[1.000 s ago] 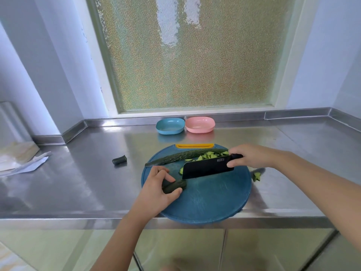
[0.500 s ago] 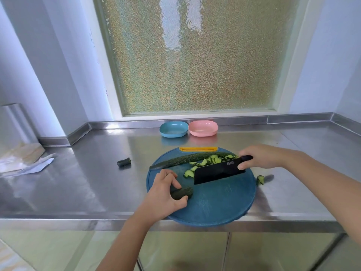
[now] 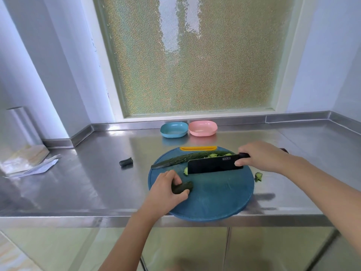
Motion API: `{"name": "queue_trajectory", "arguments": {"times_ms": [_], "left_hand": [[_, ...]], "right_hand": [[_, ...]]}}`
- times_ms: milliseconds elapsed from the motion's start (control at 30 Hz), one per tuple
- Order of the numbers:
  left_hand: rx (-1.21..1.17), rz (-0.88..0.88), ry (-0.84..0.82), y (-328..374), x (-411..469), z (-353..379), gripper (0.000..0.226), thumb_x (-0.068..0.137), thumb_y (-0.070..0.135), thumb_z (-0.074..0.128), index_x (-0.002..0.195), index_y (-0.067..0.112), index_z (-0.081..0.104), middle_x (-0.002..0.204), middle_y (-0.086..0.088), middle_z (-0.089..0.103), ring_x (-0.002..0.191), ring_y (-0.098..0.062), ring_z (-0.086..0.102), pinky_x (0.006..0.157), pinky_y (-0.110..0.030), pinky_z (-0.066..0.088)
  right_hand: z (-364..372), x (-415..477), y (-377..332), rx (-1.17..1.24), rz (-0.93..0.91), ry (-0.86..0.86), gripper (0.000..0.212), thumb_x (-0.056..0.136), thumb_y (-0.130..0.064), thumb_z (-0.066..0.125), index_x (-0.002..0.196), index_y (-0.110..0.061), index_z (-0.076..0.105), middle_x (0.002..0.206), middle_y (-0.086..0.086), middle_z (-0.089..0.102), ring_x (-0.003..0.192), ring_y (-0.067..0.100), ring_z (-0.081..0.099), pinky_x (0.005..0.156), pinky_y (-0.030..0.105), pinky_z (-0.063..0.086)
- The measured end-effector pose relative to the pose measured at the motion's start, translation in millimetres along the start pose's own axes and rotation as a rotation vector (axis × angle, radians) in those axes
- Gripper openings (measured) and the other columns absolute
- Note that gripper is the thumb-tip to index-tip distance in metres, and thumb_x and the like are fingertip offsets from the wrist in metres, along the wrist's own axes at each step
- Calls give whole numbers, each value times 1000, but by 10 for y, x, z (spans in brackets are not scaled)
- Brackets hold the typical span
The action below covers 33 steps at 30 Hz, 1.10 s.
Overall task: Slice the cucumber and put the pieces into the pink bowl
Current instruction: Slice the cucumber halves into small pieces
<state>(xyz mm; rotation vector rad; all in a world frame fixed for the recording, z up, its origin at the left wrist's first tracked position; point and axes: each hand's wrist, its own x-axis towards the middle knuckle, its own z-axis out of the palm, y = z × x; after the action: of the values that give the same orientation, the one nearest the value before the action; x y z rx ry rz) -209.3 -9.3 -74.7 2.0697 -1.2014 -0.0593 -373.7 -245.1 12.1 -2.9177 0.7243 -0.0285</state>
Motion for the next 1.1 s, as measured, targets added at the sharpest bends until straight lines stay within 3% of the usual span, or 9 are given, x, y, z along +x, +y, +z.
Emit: {"name": "queue_trajectory", "arguments": {"times_ms": [167, 400, 567, 800, 933, 1100], "left_hand": [[117, -119, 137, 230, -109, 141, 30, 75, 43, 69, 82, 24, 47, 84, 11, 52, 77, -9, 52, 67, -26, 45], [56, -97, 263, 294, -221, 334, 27, 83, 38, 63, 106, 28, 51, 95, 9, 48, 88, -8, 51, 72, -20, 40], [41, -75, 324, 263, -224, 370, 25, 84, 31, 64, 106, 22, 56, 97, 10, 46, 88, -7, 49, 74, -16, 34], [84, -36, 431, 240, -285, 451, 22, 83, 26, 64, 104, 19, 59, 97, 5, 55, 90, -14, 47, 77, -23, 37], [94, -73, 402, 234, -272, 451, 21, 84, 28, 65, 103, 20, 60, 97, 7, 55, 89, -10, 44, 77, -20, 33], [68, -70, 339, 205, -259, 407, 20, 85, 30, 63, 103, 23, 59, 97, 12, 51, 91, -8, 43, 77, -17, 30]], "right_hand": [[154, -251, -267, -87, -18, 14, 34, 95, -45, 51, 80, -14, 55, 72, -3, 52, 66, 14, 47, 53, 29, 28], [367, -338, -423, -8, -77, -4, 36, 96, -46, 47, 71, -19, 45, 67, -6, 47, 59, 8, 44, 54, 29, 32], [485, -287, -433, 32, -114, -13, 38, 97, -46, 46, 67, -23, 39, 65, -5, 48, 59, 9, 45, 55, 30, 32], [436, -120, -476, 215, -211, -146, 33, 98, -36, 48, 70, -20, 49, 62, -10, 54, 56, 3, 48, 56, 20, 34], [370, -14, -492, 200, -219, -203, 30, 98, -33, 50, 76, -12, 55, 62, -12, 54, 56, 2, 48, 63, 25, 39], [352, 46, -313, 54, -108, -77, 34, 98, -39, 47, 76, -13, 48, 67, -4, 47, 59, 10, 40, 55, 27, 28]]}}
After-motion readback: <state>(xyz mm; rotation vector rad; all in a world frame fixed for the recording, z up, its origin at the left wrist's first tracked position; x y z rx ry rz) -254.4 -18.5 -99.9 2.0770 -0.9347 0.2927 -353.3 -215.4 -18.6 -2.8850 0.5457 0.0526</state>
